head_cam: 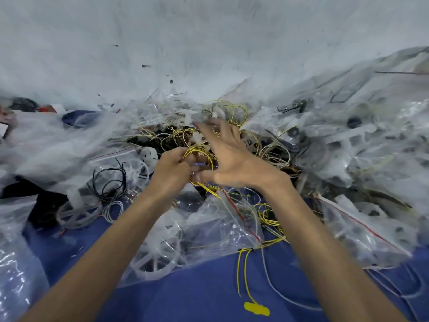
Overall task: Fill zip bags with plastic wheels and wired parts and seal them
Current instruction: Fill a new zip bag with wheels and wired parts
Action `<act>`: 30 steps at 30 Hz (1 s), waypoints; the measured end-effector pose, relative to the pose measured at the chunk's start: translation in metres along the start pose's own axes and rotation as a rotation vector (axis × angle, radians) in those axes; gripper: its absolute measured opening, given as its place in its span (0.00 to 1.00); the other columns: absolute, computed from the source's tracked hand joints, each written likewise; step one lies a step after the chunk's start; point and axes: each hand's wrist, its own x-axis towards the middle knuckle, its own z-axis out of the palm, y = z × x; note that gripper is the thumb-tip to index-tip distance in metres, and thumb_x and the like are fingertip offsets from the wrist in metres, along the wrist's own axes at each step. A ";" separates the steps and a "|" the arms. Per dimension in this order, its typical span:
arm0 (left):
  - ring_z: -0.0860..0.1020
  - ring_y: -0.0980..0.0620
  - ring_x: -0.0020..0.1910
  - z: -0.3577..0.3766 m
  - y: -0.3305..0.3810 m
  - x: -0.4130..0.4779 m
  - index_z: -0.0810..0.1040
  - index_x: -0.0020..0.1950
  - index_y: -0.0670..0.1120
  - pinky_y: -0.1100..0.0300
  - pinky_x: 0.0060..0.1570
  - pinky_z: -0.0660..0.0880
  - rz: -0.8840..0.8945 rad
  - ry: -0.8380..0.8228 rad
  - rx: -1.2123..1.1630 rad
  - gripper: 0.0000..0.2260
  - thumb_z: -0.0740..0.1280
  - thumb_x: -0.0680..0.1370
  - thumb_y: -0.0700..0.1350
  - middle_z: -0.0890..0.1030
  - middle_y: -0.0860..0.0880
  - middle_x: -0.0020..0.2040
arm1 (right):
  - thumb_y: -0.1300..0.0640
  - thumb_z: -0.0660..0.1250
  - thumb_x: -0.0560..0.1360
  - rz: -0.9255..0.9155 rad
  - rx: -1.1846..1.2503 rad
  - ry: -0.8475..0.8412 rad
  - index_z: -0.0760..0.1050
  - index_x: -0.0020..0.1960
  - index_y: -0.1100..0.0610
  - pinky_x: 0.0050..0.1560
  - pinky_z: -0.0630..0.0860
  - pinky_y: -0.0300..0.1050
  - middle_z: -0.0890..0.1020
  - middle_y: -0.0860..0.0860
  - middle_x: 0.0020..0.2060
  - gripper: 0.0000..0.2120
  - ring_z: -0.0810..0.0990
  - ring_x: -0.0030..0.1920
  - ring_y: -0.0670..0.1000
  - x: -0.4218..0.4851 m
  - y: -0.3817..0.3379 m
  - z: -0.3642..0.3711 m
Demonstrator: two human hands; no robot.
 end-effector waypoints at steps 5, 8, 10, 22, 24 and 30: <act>0.81 0.54 0.30 -0.004 0.018 0.003 0.77 0.40 0.40 0.61 0.32 0.79 -0.088 -0.072 -0.191 0.10 0.59 0.78 0.34 0.82 0.47 0.32 | 0.42 0.71 0.68 -0.043 -0.090 -0.079 0.47 0.75 0.44 0.70 0.54 0.59 0.62 0.53 0.71 0.45 0.61 0.71 0.54 0.002 0.004 0.014; 0.83 0.55 0.35 -0.012 0.023 0.006 0.79 0.45 0.39 0.64 0.34 0.79 -0.077 -0.135 -0.210 0.10 0.59 0.80 0.37 0.85 0.47 0.36 | 0.45 0.70 0.70 -0.099 0.073 -0.007 0.54 0.75 0.49 0.67 0.63 0.48 0.70 0.56 0.67 0.40 0.67 0.68 0.54 0.002 0.005 0.004; 0.83 0.56 0.35 -0.016 0.023 0.007 0.80 0.46 0.40 0.67 0.33 0.77 -0.042 -0.128 -0.114 0.10 0.60 0.80 0.39 0.85 0.48 0.36 | 0.43 0.72 0.67 -0.118 0.164 -0.020 0.57 0.75 0.52 0.64 0.64 0.41 0.72 0.57 0.64 0.42 0.69 0.66 0.53 0.000 0.004 -0.003; 0.76 0.55 0.23 -0.014 0.015 0.015 0.77 0.38 0.46 0.70 0.26 0.72 0.003 -0.140 0.015 0.24 0.50 0.82 0.57 0.80 0.48 0.27 | 0.47 0.53 0.80 -0.043 0.152 -0.053 0.59 0.73 0.59 0.46 0.59 0.40 0.72 0.50 0.47 0.25 0.69 0.57 0.52 -0.006 -0.003 -0.017; 0.76 0.53 0.23 -0.011 0.015 0.017 0.76 0.40 0.45 0.68 0.26 0.71 -0.066 -0.231 0.015 0.27 0.45 0.82 0.59 0.79 0.47 0.27 | 0.46 0.51 0.80 0.044 0.186 -0.022 0.62 0.72 0.57 0.55 0.59 0.39 0.74 0.57 0.60 0.24 0.69 0.65 0.55 -0.008 0.002 -0.026; 0.82 0.47 0.46 0.034 0.028 0.011 0.70 0.60 0.45 0.55 0.49 0.73 -0.015 -0.383 0.982 0.29 0.53 0.75 0.68 0.82 0.48 0.40 | 0.38 0.48 0.78 0.280 0.279 0.025 0.72 0.38 0.55 0.36 0.65 0.42 0.76 0.49 0.34 0.25 0.71 0.34 0.47 -0.017 0.024 -0.053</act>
